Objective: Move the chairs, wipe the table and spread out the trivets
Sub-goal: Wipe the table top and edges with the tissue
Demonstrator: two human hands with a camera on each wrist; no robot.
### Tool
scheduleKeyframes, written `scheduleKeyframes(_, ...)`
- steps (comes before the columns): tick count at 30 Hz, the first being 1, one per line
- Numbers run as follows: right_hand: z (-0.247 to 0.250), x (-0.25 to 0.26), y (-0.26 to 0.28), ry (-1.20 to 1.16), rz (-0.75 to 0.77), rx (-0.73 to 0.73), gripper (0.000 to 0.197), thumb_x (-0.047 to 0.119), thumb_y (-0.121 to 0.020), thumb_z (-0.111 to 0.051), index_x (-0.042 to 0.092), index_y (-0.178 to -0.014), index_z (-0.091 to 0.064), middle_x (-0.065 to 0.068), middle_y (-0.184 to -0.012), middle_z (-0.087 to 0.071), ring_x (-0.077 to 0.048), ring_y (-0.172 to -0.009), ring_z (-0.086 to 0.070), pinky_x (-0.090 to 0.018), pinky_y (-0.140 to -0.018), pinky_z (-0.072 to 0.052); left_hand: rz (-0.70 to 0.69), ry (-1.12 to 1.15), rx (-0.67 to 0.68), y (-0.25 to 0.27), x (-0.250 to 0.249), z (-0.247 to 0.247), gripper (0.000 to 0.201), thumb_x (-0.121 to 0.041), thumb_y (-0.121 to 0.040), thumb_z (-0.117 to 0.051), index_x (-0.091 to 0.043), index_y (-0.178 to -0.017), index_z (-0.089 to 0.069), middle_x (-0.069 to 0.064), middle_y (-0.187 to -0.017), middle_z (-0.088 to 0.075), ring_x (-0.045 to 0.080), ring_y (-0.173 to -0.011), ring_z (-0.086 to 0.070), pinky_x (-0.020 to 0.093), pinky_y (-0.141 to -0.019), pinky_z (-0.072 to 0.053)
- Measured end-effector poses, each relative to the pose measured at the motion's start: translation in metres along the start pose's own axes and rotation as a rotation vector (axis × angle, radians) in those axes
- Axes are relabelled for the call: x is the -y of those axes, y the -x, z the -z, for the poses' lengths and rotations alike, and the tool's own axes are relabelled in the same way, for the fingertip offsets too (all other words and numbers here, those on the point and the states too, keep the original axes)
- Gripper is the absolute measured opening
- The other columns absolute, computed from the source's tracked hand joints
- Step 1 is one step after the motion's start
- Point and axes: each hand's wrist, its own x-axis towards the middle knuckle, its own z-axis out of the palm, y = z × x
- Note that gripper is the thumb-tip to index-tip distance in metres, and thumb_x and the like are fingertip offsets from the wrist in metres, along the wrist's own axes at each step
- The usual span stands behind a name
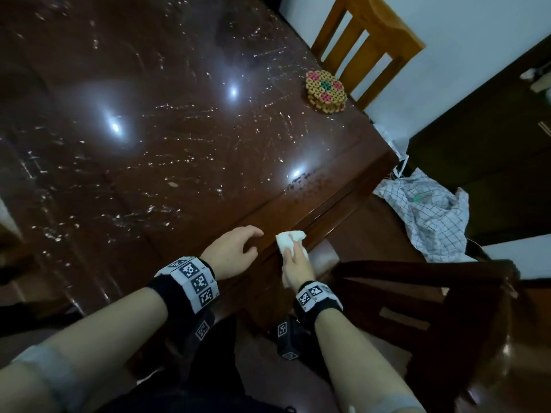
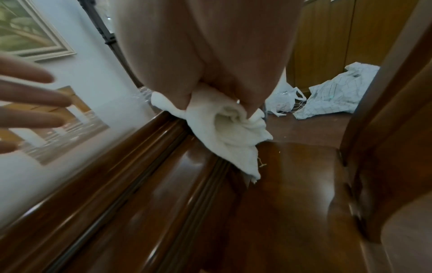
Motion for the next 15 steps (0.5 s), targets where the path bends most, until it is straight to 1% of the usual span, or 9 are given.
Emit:
scheduleKeyframes(2, -0.015, 0.003, 0.025, 0.034, -0.007, 0.059, 0.047, 0.036, -0.103, -0.029, 0.034, -0.149, -0.023, -0.01, -0.127, -0.049, -0.03, -0.104, -0.055, -0.032, -0.084, -0.043, -0.013, 0.031, -0.013, 0.011, 0.003, -0.003, 0.039, -0.019, -0.093, -0.052, -0.024, -0.132, -0.051, -0.005, -0.134, -0.054, 0.01, -0.123, -0.05, 0.029, -0.103, -0.042)
scheduleKeyframes(3, -0.021, 0.004, 0.034, 0.05, -0.001, 0.093, 0.047, 0.036, -0.103, -0.029, 0.031, -0.15, -0.025, -0.011, -0.129, -0.049, -0.03, -0.106, -0.055, -0.031, -0.085, -0.042, -0.022, 0.039, -0.019, 0.015, 0.004, -0.005, 0.038, -0.019, -0.093, -0.052, -0.023, -0.131, -0.052, -0.005, -0.133, -0.055, 0.011, -0.123, -0.051, 0.028, -0.102, -0.042)
scheduleKeyframes(4, -0.022, 0.006, 0.042, 0.05, 0.013, 0.13, 0.046, 0.035, -0.103, -0.03, 0.028, -0.149, -0.028, -0.01, -0.131, -0.049, -0.03, -0.111, -0.055, -0.031, -0.088, -0.041, -0.027, 0.04, -0.023, 0.019, 0.006, -0.006, 0.037, -0.019, -0.093, -0.052, -0.022, -0.13, -0.053, -0.005, -0.132, -0.056, 0.011, -0.122, -0.051, 0.028, -0.102, -0.042)
scheduleKeyframes(6, -0.021, 0.004, 0.053, -0.028, 0.042, 0.175, 0.041, 0.031, -0.102, -0.036, 0.021, -0.142, -0.042, -0.005, -0.129, -0.054, -0.027, -0.118, -0.054, -0.032, -0.094, -0.041, -0.023, 0.034, -0.024, 0.025, 0.009, -0.007, 0.037, -0.019, -0.094, -0.051, -0.023, -0.13, -0.053, -0.005, -0.132, -0.055, 0.011, -0.122, -0.05, 0.029, -0.102, -0.042)
scheduleKeyframes(7, -0.017, 0.0, 0.056, -0.103, 0.055, 0.154, 0.038, 0.027, -0.1, -0.04, 0.019, -0.137, -0.049, -0.002, -0.125, -0.058, -0.024, -0.116, -0.055, -0.033, -0.095, -0.044, -0.018, 0.032, -0.025, 0.027, 0.01, -0.008, 0.037, -0.019, -0.094, -0.051, -0.023, -0.13, -0.053, -0.005, -0.133, -0.055, 0.011, -0.123, -0.05, 0.03, -0.103, -0.041)
scheduleKeyframes(9, -0.007, -0.012, 0.058, -0.261, 0.041, 0.023, 0.034, 0.024, -0.098, -0.046, 0.019, -0.129, -0.057, 0.0, -0.118, -0.064, -0.019, -0.11, -0.06, -0.037, -0.096, -0.048, 0.005, 0.024, -0.03, 0.03, 0.012, -0.008, 0.037, -0.018, -0.094, -0.051, -0.023, -0.131, -0.052, -0.005, -0.135, -0.053, 0.012, -0.124, -0.049, 0.029, -0.104, -0.04)
scheduleKeyframes(12, 0.014, -0.027, 0.049, -0.38, -0.024, -0.203, 0.03, 0.021, -0.098, -0.048, 0.014, -0.125, -0.059, -0.009, -0.117, -0.064, -0.027, -0.111, -0.06, -0.041, -0.097, -0.047, 0.05, 0.004, -0.032, 0.032, 0.016, -0.004, 0.038, -0.017, -0.095, -0.05, -0.024, -0.132, -0.051, -0.005, -0.137, -0.051, 0.012, -0.126, -0.047, 0.029, -0.104, -0.04)
scheduleKeyframes(14, 0.035, -0.03, 0.033, -0.351, -0.059, -0.308, 0.032, 0.019, -0.099, -0.046, 0.007, -0.127, -0.057, -0.015, -0.123, -0.061, -0.03, -0.114, -0.056, -0.036, -0.098, -0.043, 0.073, -0.015, -0.052, 0.031, 0.02, -0.001, 0.037, -0.017, -0.095, -0.05, -0.025, -0.131, -0.051, -0.005, -0.137, -0.051, 0.012, -0.126, -0.047, 0.03, -0.105, -0.04)
scheduleKeyframes(15, 0.046, -0.027, 0.025, -0.314, -0.061, -0.343, 0.036, 0.019, -0.1, -0.044, 0.005, -0.131, -0.054, -0.016, -0.127, -0.058, -0.031, -0.118, -0.053, -0.034, -0.099, -0.039, 0.086, -0.022, -0.071, 0.03, 0.022, 0.001, 0.037, -0.017, -0.095, -0.049, -0.025, -0.131, -0.051, -0.006, -0.136, -0.051, 0.011, -0.125, -0.047, 0.03, -0.105, -0.04)
